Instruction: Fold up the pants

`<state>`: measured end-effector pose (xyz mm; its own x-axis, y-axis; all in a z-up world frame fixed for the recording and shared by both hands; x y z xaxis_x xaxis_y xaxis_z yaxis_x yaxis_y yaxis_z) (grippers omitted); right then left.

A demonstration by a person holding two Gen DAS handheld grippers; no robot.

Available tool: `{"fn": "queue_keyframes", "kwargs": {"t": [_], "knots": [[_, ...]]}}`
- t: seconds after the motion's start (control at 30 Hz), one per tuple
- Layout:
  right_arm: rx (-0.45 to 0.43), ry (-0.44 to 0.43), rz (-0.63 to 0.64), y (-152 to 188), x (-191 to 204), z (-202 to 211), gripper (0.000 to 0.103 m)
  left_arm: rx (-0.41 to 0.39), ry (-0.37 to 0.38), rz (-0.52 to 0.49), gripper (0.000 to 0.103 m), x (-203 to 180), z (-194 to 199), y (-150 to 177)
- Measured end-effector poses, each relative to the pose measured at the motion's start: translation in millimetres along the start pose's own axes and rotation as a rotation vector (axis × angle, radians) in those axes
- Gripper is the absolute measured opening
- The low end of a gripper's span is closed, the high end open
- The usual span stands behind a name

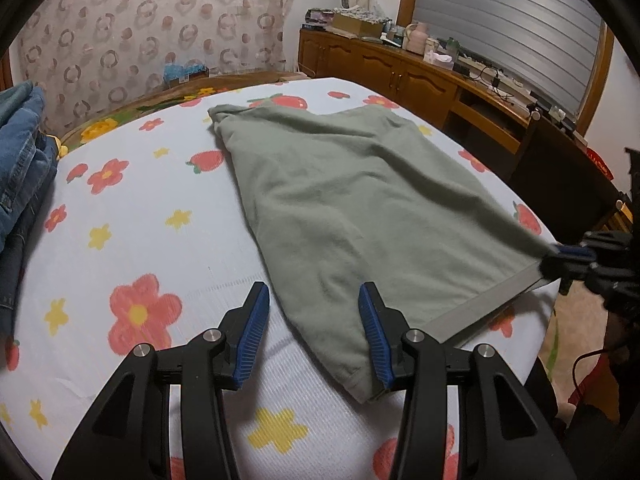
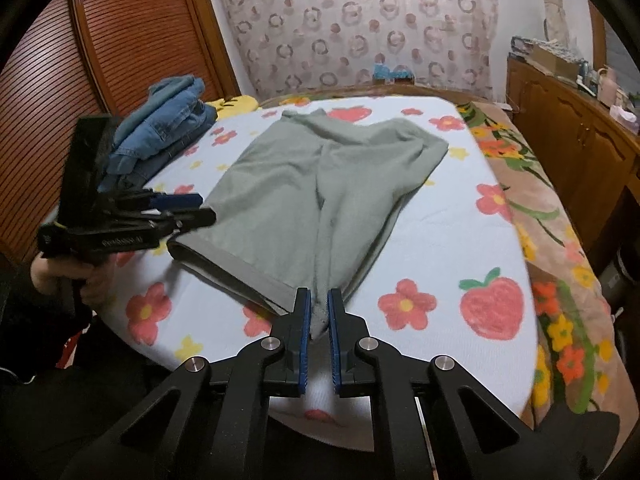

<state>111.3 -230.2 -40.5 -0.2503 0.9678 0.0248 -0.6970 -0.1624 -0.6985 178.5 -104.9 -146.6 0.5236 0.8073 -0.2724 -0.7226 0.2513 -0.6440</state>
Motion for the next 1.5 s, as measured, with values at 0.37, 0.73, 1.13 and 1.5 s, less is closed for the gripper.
{"fn": "queue_keyframes", "kwargs": {"t": [0.37, 0.73, 1.13, 1.5], "knots": [[0.024, 0.038, -0.009, 5.6, -1.6, -0.7, 0.021, 0.006, -0.023, -0.018, 0.048, -2.9, 0.4, 6.2], [-0.05, 0.095, -0.039, -19.7, -13.8, -7.6, 0.034, -0.004, 0.022, -0.04, 0.019, -14.8, 5.7, 13.3], [0.019, 0.115, -0.048, -41.6, -19.3, -70.0, 0.034, -0.041, 0.013, -0.023, 0.005, -11.6, 26.8, 15.2], [0.042, 0.126, -0.053, -54.6, -28.3, -84.5, 0.034, -0.022, 0.007, -0.005, 0.005, -5.9, 20.5, 21.7]]}}
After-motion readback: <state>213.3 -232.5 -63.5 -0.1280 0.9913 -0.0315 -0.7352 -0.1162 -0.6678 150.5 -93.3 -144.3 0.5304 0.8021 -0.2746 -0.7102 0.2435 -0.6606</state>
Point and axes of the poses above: each gripper's, at about its wrist camera, not at the fingertips, and z roughly against the way its jaws point, x to its left, y to its underside, the point moved 7 cm from there along -z, roughly the way its jaws point, and after that the axes turned 13 degrees about y, right-handed, at the moved point
